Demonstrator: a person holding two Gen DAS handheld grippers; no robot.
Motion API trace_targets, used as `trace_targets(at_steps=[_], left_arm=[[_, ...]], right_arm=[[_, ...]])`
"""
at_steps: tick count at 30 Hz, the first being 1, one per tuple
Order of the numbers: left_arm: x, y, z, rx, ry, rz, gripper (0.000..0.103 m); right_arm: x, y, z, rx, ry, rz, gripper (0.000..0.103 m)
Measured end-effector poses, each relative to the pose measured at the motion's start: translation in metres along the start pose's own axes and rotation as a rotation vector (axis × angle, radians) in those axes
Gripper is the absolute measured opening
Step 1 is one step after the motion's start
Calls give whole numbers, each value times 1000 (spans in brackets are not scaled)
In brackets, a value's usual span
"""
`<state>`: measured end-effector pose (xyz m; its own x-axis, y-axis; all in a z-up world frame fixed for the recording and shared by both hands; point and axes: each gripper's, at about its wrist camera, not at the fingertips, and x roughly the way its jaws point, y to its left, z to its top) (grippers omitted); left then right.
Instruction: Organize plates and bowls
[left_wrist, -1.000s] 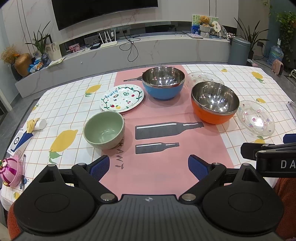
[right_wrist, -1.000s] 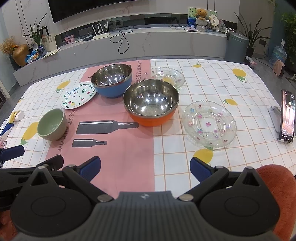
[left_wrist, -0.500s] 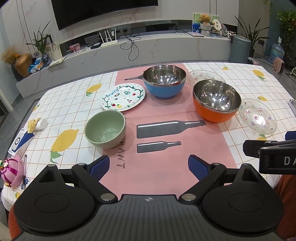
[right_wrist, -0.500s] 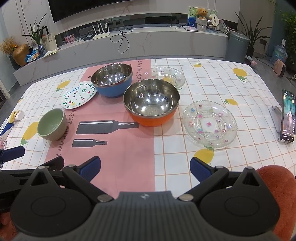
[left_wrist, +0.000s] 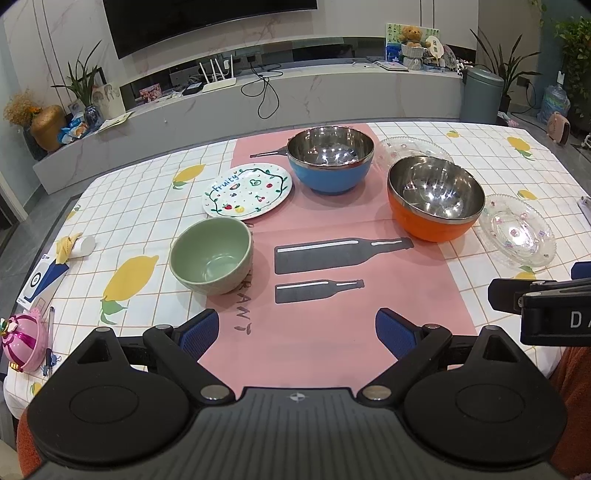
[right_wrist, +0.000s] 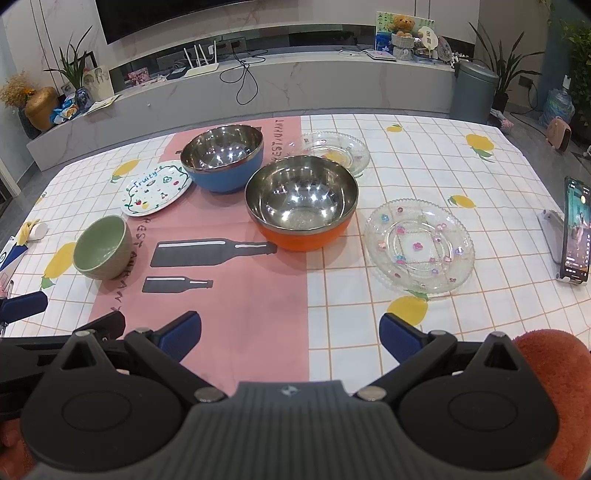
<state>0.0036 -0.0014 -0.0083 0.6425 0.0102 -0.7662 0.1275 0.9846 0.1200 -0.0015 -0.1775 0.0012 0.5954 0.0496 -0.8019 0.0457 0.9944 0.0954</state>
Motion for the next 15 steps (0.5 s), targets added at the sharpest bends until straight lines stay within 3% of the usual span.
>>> trace_targets(at_steps=[15], left_arm=[[2, -1, -1, 1, 4, 2, 103]], right_arm=[[3, -2, -1, 10, 8, 2, 100]])
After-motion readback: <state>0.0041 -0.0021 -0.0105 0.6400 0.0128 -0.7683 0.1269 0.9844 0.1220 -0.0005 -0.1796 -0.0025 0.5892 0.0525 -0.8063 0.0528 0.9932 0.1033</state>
